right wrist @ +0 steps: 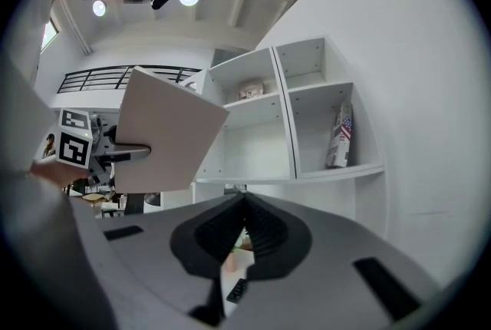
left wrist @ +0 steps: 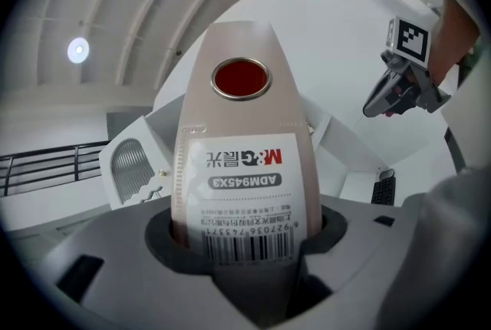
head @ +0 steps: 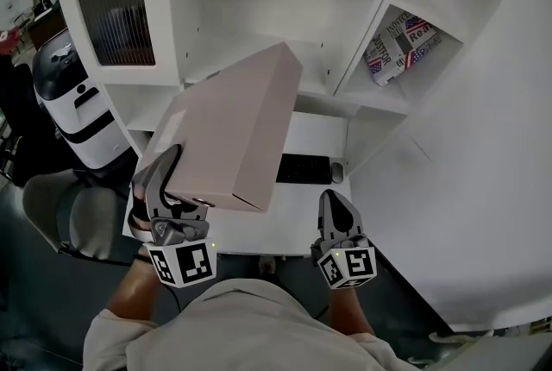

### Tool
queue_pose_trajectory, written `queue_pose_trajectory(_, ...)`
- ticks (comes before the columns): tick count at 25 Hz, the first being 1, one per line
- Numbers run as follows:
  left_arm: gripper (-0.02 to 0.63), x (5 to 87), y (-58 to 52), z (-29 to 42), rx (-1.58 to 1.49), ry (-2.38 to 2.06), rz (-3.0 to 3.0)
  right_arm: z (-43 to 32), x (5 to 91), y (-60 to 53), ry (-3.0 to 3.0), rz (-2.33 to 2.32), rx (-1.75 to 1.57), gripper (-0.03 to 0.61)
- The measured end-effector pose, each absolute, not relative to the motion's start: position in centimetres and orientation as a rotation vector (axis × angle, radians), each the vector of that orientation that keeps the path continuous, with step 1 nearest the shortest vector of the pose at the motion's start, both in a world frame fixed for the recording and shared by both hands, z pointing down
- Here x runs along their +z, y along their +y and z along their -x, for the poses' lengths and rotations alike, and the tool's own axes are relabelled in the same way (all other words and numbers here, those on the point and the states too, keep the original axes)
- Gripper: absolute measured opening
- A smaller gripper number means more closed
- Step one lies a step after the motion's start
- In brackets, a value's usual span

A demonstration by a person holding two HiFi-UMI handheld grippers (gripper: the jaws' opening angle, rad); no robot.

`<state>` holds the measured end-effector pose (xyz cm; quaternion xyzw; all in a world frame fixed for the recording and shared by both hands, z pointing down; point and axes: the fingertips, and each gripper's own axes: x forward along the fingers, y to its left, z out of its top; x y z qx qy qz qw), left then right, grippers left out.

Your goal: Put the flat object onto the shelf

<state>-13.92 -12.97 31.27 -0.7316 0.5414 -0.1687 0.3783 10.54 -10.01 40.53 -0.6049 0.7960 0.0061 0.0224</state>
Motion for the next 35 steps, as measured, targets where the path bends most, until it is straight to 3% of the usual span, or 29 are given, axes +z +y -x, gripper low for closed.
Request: queue_pose_trajectory(35,0.273,32.5,-31.4,1.9,-0.956,1.025,1.390,-22.1,42.9,-19.7,2.382,1.939,-0.085,0.003)
